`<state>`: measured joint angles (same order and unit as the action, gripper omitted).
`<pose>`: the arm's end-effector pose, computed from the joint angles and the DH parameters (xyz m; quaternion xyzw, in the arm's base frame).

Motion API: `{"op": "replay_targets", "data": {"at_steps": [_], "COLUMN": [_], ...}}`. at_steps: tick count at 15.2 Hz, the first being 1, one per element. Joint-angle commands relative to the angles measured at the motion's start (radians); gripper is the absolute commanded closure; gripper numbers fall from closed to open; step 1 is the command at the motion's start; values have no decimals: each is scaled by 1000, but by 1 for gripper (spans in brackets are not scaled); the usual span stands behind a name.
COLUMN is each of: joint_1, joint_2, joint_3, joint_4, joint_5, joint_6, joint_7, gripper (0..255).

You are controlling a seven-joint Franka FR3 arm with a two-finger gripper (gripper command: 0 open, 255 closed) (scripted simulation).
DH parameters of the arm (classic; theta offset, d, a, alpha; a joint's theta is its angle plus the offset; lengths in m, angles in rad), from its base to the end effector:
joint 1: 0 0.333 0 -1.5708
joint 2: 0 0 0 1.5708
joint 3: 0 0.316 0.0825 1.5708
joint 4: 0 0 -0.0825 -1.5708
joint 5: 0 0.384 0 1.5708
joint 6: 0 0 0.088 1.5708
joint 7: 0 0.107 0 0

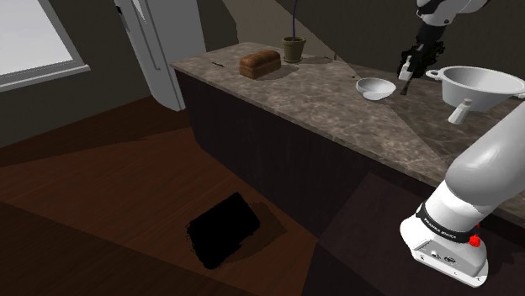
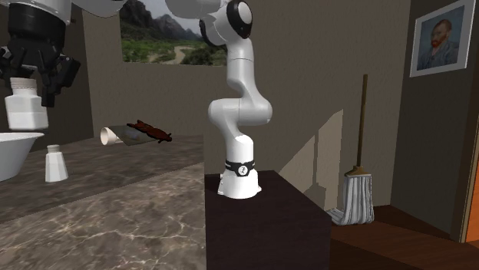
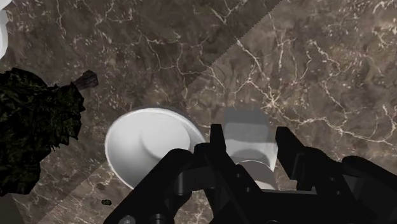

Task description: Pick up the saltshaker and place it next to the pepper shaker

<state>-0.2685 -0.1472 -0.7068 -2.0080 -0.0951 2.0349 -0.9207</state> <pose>0.2857 -0.4575 0.5170 0.9975 -0.0096 0.0441 0.0548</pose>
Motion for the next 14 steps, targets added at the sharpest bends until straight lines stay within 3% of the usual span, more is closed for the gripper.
{"op": "replay_targets", "data": {"at_steps": [1,8,12,14], "joint_1": [-13,-108,-225,-319], "joint_2": [41,252,401,498], "joint_3": [-39,-152,-166,-158], "joint_4": [39,219,359,465], "joint_5": [34,231,366,445], "joint_6": [-5,-47,-102,-148], "joint_7": [-69,-337,-483,-559], "gripper": [255,255,255,255]}}
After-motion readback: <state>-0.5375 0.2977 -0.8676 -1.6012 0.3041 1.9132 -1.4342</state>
